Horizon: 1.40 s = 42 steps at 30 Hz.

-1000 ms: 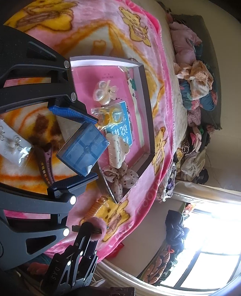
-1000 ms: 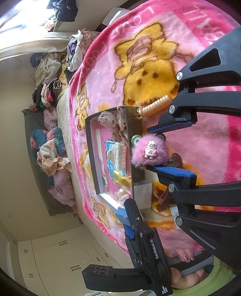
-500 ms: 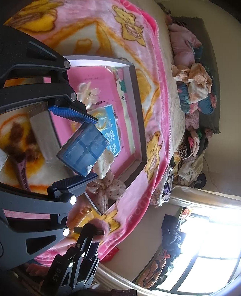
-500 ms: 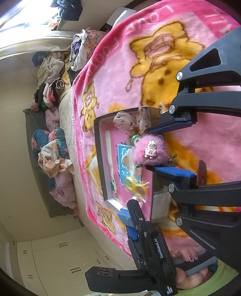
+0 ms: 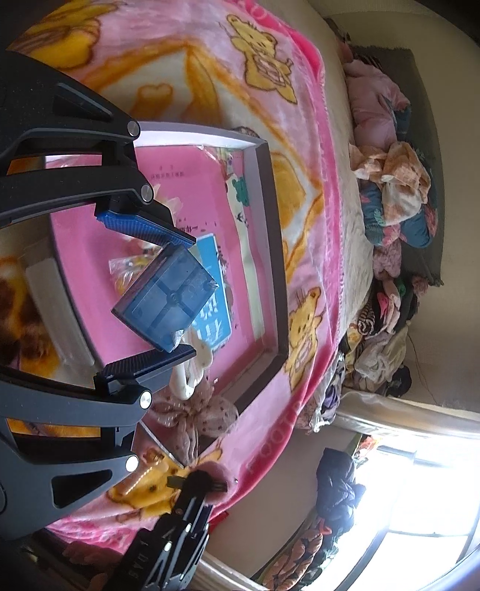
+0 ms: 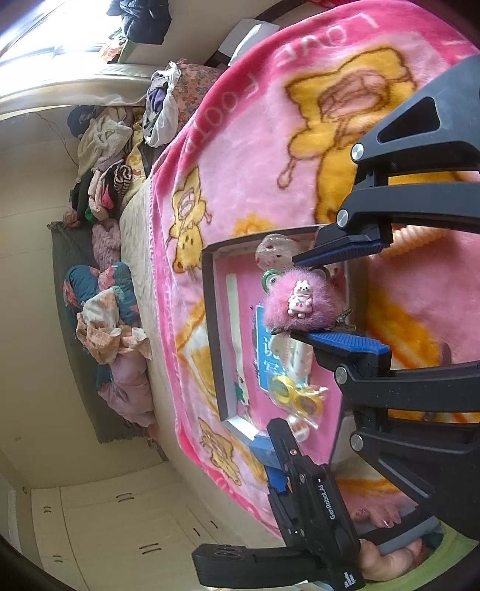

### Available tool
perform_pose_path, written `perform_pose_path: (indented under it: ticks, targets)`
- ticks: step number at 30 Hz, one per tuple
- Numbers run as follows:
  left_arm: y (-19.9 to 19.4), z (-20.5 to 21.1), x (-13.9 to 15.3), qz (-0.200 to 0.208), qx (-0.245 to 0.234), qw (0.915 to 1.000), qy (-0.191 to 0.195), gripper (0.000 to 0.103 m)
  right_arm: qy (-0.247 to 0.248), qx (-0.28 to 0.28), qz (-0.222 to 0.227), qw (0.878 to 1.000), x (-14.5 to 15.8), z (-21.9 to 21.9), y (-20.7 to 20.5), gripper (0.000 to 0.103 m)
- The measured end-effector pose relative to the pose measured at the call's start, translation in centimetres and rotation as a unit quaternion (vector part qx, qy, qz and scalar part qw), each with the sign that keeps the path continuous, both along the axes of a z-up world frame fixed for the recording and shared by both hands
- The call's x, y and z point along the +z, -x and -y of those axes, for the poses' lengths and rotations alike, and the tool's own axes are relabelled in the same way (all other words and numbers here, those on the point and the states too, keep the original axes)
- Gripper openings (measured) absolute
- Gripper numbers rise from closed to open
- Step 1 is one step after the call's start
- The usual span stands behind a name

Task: Organize jewelry
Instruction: 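Carry the keychain and blue case into the grey box and open both tools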

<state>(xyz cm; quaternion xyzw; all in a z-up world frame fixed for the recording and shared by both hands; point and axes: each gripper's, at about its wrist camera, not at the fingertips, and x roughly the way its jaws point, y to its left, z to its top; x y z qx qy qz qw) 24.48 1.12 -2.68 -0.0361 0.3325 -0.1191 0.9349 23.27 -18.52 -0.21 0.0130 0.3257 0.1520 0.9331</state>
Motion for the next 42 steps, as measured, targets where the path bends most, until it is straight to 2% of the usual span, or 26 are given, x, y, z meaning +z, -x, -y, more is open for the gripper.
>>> perform_pose_path:
  ticks: [9,16,21,28,29,32,35,42]
  targets:
    - [-1.6,-0.7,-1.1,-0.016,0.017,0.9997,-0.001,0.045,0.013,-0.005,-0.008,1.0,-1.0,-0.4,-3.1,0.033]
    - [-2.7,-0.7,-1.9,-0.032,0.018,0.9993,-0.003,0.045,0.015,-0.006,-0.036,0.999,-2.6,-0.7,-5.7,0.033]
    - [-2.9,-0.6,-2.3,-0.037,0.019,0.9991,-0.001,0.045,0.01,-0.006,-0.055,0.998,-3.8,-0.9,-6.7,0.033]
    - [-2.9,-0.5,-2.3,-0.036,0.02,0.9992,-0.003,0.045,0.01,-0.002,-0.061,0.998,-4.5,-1.4,-7.1,0.035]
    - [-2.9,-0.5,-2.3,-0.036,0.019,0.9992,-0.003,0.045,0.013,-0.002,-0.057,0.998,-4.5,-1.4,-7.0,0.037]
    - [-2.9,-0.6,-2.3,-0.036,0.019,0.9992,-0.002,0.045,0.009,-0.003,-0.052,0.999,-4.4,-1.3,-6.5,0.049]
    - [-2.9,-0.6,-2.3,-0.036,0.02,0.9992,-0.003,0.045,0.011,-0.006,-0.045,0.999,-4.3,-1.1,-5.8,0.051]
    - [-2.9,-0.6,-2.2,-0.035,0.021,0.9992,-0.005,0.046,-0.001,-0.017,-0.037,0.999,-4.1,-0.4,-4.2,0.064]
